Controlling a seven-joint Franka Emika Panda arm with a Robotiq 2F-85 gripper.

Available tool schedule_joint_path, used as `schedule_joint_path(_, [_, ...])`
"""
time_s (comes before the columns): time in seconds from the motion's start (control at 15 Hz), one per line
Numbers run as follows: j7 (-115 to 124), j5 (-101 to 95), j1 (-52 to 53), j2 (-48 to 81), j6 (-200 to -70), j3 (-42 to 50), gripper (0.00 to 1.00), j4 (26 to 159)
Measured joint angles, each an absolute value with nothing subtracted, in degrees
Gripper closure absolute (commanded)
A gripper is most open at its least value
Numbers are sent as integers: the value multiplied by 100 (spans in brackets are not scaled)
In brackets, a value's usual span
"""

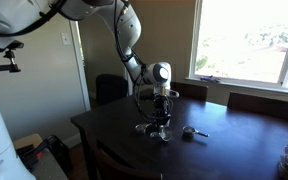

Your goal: Unstack the silver measuring cups

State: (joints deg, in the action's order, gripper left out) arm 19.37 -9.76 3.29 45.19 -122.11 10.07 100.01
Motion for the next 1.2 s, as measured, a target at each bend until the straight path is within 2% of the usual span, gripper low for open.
schedule_joint_path(0.73, [2146, -976, 372, 5315, -11708, 1000, 98, 8990])
schedule_joint_path(0.8, [2139, -976, 392, 5314, -11717, 984, 69, 8959])
schedule_joint_path(0.93, [2098, -976, 429, 5309, -11740, 954, 62, 8911])
schedule_joint_path(1.2, [2012, -1018, 474, 5272, -11840, 938, 36, 8897])
